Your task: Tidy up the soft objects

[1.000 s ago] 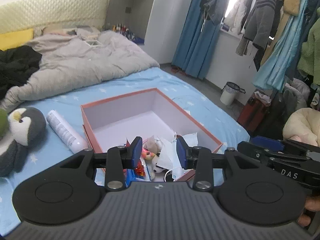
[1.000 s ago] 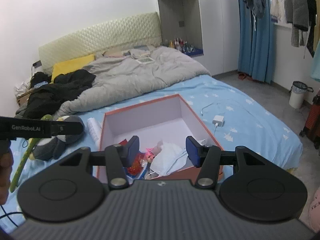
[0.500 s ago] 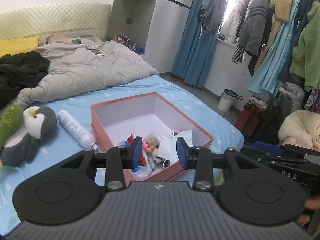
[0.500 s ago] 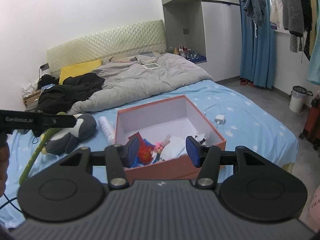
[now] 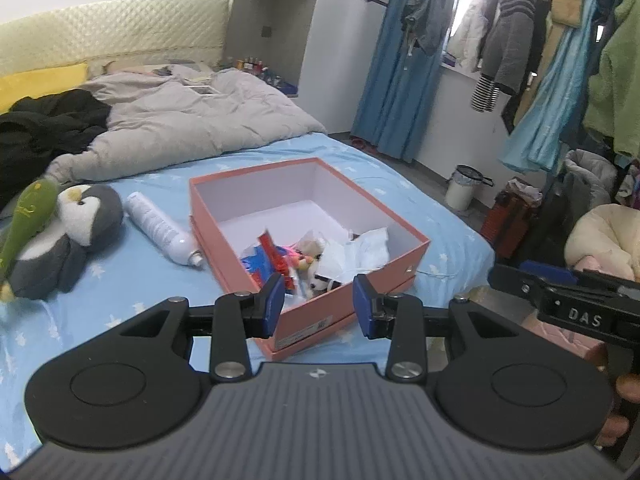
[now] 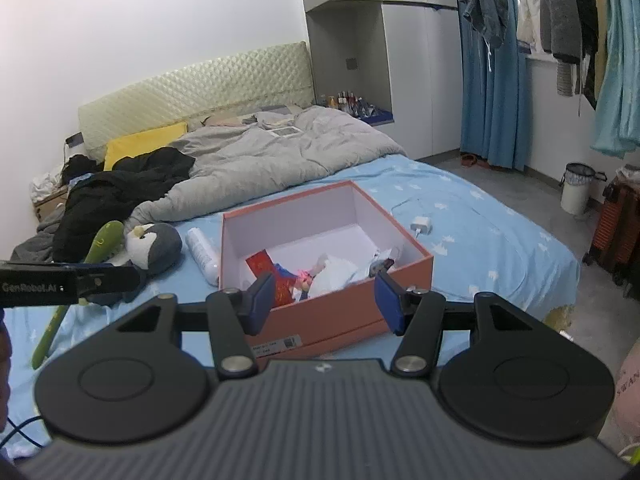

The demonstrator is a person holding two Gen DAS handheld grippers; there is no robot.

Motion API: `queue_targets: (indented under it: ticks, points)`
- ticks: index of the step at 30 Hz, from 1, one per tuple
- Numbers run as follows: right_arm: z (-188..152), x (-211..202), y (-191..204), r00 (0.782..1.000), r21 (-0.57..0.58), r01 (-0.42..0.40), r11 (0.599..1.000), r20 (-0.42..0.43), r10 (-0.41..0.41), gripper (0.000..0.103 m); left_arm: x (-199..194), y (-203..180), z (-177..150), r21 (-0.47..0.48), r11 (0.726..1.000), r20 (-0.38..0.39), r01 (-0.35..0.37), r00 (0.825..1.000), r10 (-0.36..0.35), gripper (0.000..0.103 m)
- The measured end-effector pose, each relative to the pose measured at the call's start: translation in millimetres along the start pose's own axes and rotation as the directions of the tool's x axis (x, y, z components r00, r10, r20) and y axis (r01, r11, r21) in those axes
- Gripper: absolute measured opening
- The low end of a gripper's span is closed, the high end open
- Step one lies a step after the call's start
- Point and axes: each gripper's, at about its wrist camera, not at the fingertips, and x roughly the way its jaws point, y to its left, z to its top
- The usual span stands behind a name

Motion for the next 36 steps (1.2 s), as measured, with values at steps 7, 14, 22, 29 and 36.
queue_targets:
  ticks: [7,14,22,29,36]
  points:
    - [-12.7,-3.0,-0.8,1.0,0.014,0.001,1.0,-0.022,0.0,0.057,0.8,10.4,-0.6,-0.02,0.999,0.002,-0.026,1.0,0.026,0.043]
    - [-17.1,-4.1,1.3,1.0,0.013,-0.002,1.0,-0.021,0.002,0.057,1.3,14.4,0.0,-0.026,0.998,0.004,-0.049,0.999,0.049,0.043]
    - [-17.7,1.7,4.1,0.999,0.026,-0.038,0.999,-0.026,0.038,0.057,-4.2,20.9,-1.8,-0.058,0.994,0.026,-0.091,0.995,0.093,0.043]
    - [-19.2,5.4,9.4,0.998,0.027,-0.065,0.998,-0.015,0.066,0.057,-12.1,20.2,-3.2,-0.038,0.994,0.034,-0.103,0.994,0.104,0.043]
    - [-19.6,3.6,11.9,0.998,0.019,-0.062,0.998,-0.018,0.063,0.057,-13.1,17.8,-4.2,-0.039,0.994,0.024,-0.099,0.995,0.1,0.043]
